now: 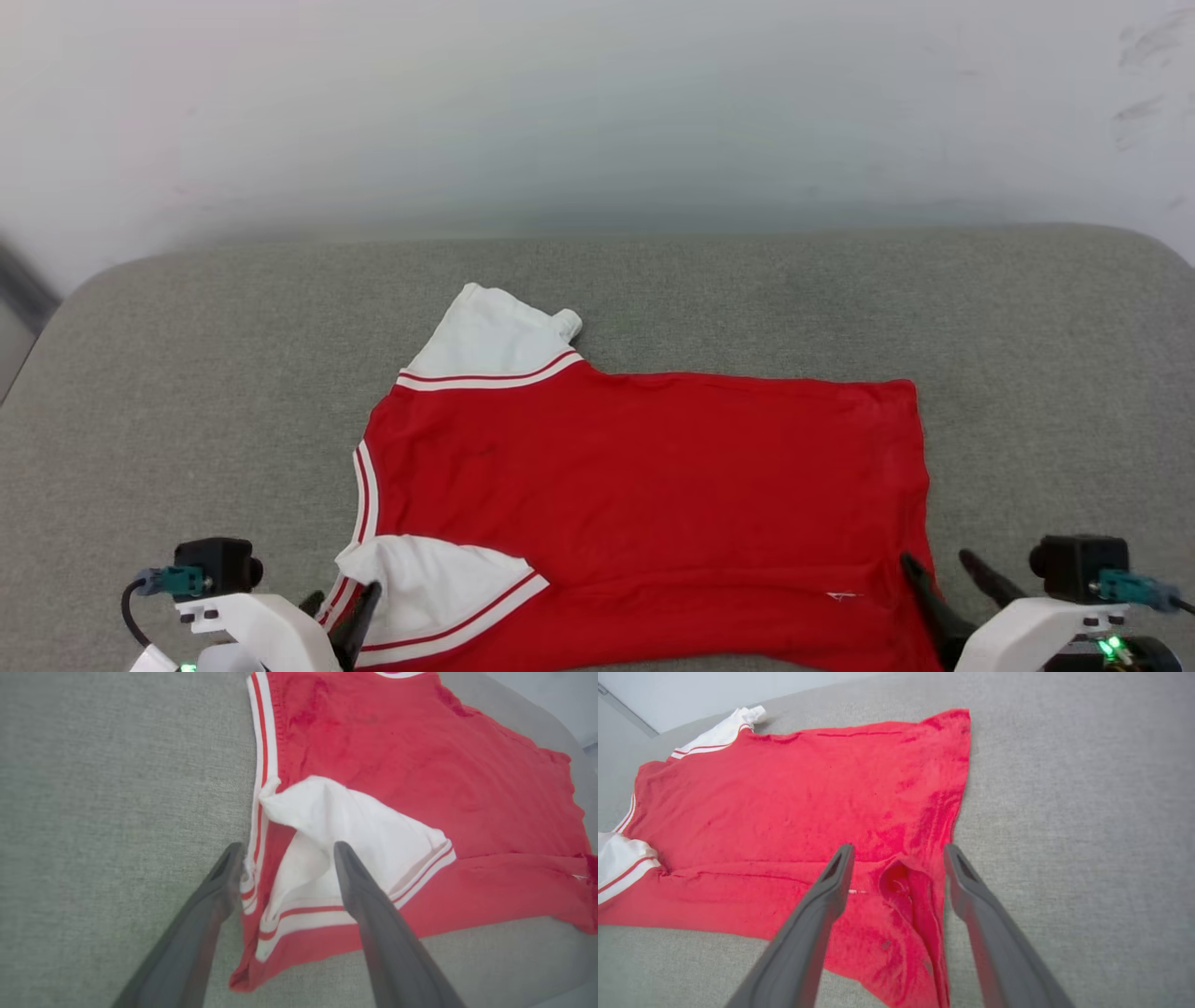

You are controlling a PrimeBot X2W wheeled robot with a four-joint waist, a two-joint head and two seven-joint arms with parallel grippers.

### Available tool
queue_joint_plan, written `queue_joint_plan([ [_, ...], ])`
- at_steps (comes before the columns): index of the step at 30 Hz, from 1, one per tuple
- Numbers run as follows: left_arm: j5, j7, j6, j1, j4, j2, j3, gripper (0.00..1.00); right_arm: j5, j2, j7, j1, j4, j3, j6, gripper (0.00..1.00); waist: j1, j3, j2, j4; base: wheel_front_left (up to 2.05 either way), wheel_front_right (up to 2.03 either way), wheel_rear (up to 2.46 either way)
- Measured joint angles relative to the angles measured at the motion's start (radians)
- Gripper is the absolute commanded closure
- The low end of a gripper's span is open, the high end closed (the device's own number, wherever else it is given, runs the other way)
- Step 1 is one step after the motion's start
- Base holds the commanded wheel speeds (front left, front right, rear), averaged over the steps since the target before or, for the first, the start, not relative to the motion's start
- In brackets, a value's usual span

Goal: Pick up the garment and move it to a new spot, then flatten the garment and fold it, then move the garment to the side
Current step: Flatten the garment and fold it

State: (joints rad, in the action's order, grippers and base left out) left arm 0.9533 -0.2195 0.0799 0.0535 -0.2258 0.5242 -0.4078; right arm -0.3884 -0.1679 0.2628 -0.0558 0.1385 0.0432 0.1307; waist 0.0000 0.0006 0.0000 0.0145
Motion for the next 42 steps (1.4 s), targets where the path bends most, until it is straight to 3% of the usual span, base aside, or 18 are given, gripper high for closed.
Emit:
queue_joint_plan([
  [8,-0.103,0.157,0.031,0.032,0.037,-0.044,-0.011,0.00,0.121,0.063,-0.183,-0.028,-0.099,-0.086,0.000,0.00,0.0000,-0.030,0.0000,0.006,0.00,0.00,0.00],
  [13,-0.162,0.215,0.042,0.078,0.041,-0.068,-0.033,0.00,0.171,0.093,-0.201,-0.028,-0.176,-0.118,0.000,0.00,0.0000,-0.032,0.0000,-0.008,0.00,0.00,0.00],
  [18,-0.208,0.268,0.046,0.182,0.006,-0.090,-0.032,0.00,0.197,0.104,-0.181,0.000,-0.198,-0.087,0.000,0.00,0.0000,-0.012,0.0000,-0.044,0.00,0.00,0.00],
  [25,-0.223,0.267,-0.003,0.419,-0.134,-0.078,-0.005,0.00,0.214,0.108,-0.184,0.111,-0.214,-0.028,0.000,0.00,0.0001,0.068,0.0000,-0.111,0.00,0.00,0.00],
  [31,-0.216,0.174,-0.087,0.619,-0.299,-0.044,-0.009,0.00,0.213,0.109,-0.211,0.205,-0.210,0.003,0.000,0.00,0.0001,0.162,0.0000,-0.179,0.00,0.00,0.00],
  [38,-0.170,-0.082,-0.175,0.811,-0.457,0.021,-0.041,0.00,0.202,0.111,-0.237,0.266,-0.193,0.017,0.000,0.00,0.0002,0.274,0.0000,-0.252,0.00,0.00,0.00],
  [42,-0.155,-0.277,-0.194,0.899,-0.535,0.104,-0.069,0.00,0.188,0.113,-0.260,0.284,-0.181,0.029,0.000,0.00,0.0002,0.344,0.0000,-0.299,0.00,0.00,0.00],
])
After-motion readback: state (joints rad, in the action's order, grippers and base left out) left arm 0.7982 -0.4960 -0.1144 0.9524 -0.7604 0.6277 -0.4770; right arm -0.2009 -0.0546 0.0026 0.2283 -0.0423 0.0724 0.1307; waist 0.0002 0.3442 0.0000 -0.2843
